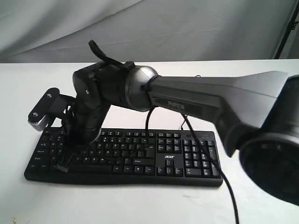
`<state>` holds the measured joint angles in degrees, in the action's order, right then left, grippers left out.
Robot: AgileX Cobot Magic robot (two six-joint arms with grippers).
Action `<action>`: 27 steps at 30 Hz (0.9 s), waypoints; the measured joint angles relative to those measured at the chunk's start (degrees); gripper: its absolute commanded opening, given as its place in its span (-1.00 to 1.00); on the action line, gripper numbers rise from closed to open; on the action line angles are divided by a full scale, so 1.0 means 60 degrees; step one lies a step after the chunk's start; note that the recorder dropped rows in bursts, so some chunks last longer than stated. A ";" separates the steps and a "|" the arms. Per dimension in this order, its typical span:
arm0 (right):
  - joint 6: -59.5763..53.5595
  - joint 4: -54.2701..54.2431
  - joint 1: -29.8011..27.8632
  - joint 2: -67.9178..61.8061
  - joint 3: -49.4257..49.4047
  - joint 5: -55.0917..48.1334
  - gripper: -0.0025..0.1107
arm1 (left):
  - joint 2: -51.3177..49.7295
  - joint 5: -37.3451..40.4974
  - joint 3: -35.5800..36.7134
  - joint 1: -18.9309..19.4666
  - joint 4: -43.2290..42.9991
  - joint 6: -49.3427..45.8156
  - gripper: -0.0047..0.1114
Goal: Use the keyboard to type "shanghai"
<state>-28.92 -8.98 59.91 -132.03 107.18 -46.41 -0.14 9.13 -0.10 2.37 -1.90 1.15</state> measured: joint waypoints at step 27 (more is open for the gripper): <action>0.0820 0.0118 -0.0153 0.0816 -0.2828 0.2522 -0.96 | 0.0000 0.0000 0.0000 0.0000 0.0000 0.0000 -0.92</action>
<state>-24.00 -8.28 59.00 -127.14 90.21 -31.27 -0.14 9.13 -0.10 2.37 -1.90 1.15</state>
